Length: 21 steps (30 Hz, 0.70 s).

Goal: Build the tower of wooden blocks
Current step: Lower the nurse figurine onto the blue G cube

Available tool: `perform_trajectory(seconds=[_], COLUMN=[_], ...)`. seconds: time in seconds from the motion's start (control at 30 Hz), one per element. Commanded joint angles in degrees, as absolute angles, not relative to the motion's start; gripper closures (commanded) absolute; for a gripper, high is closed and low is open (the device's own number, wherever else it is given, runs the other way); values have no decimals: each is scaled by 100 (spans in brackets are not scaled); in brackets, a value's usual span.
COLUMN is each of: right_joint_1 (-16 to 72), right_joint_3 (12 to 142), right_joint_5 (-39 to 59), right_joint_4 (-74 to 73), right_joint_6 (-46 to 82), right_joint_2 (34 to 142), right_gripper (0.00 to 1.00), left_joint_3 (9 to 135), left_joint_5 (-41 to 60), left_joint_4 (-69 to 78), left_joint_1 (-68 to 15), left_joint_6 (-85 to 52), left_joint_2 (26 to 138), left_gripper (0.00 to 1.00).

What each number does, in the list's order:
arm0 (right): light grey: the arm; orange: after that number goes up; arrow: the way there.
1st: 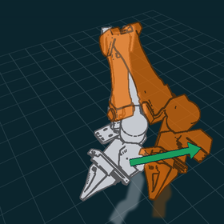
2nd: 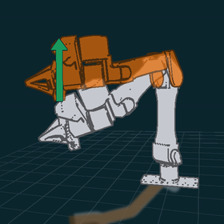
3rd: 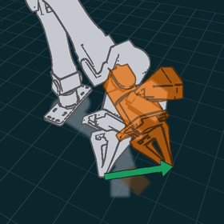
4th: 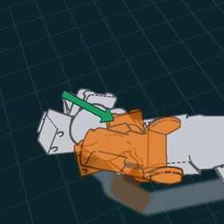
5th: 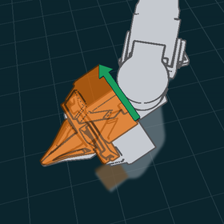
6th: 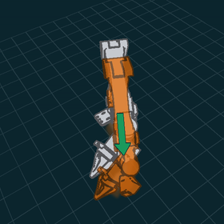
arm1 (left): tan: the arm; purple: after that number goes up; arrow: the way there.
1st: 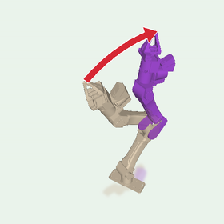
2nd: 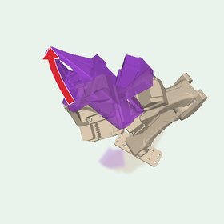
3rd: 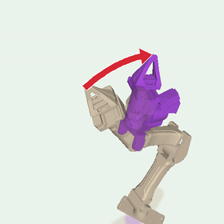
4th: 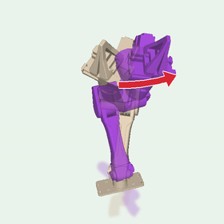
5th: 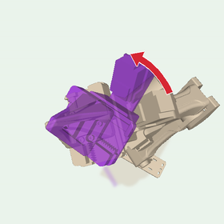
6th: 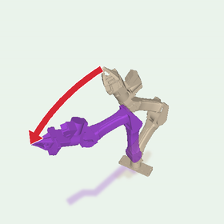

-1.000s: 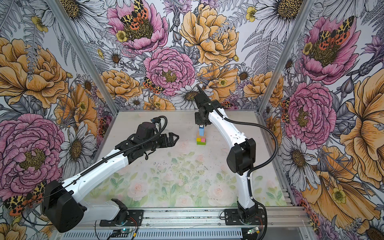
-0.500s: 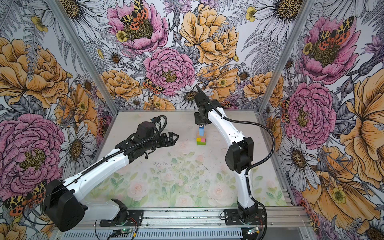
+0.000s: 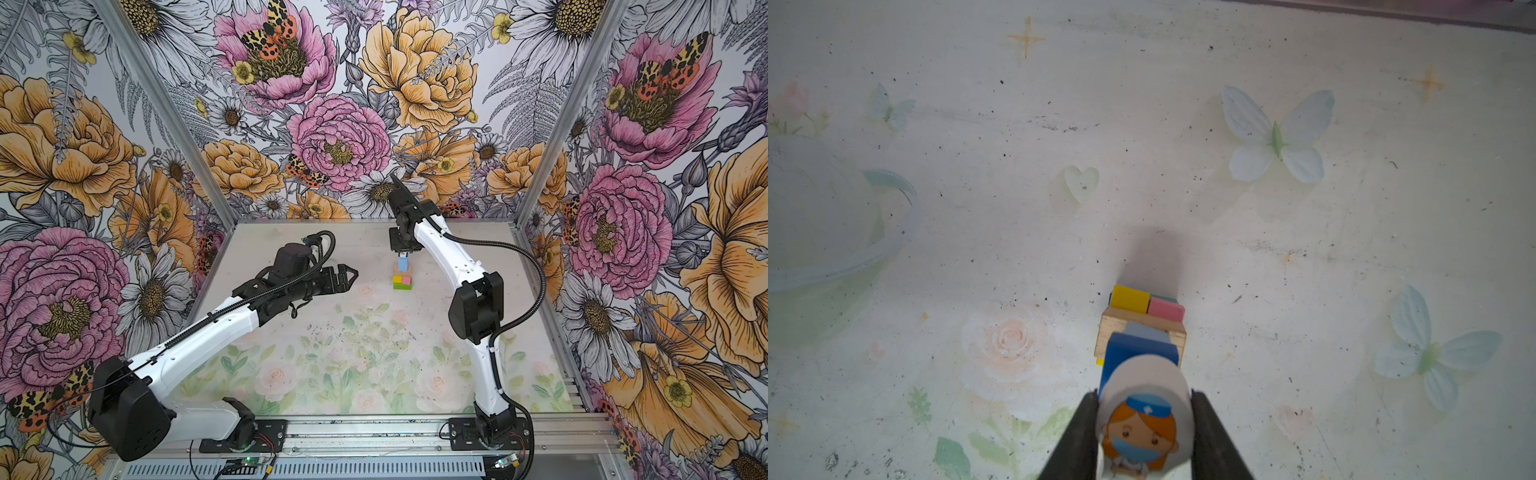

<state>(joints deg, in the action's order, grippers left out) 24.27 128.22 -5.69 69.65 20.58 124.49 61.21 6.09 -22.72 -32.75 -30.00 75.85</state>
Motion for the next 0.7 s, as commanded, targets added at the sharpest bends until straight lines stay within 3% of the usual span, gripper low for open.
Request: perform_trajectory(seconds=[0.0, 0.67], right_joint_1=[2384, 2374], right_joint_3=[13040, 13096], right_joint_5=[-598, -597], right_joint_4=[6961, 6979], right_joint_6=[1969, 1969], right_joint_2=[12524, 12643], right_gripper=[69, 69], left_joint_3=[6319, 6318], left_joint_5=[741, 734], left_joint_4=[-2088, -2076], left_joint_1=[-3217, -3204], left_joint_6=[-2951, -2944], left_joint_2=[7620, 7646], left_gripper=[1, 1])
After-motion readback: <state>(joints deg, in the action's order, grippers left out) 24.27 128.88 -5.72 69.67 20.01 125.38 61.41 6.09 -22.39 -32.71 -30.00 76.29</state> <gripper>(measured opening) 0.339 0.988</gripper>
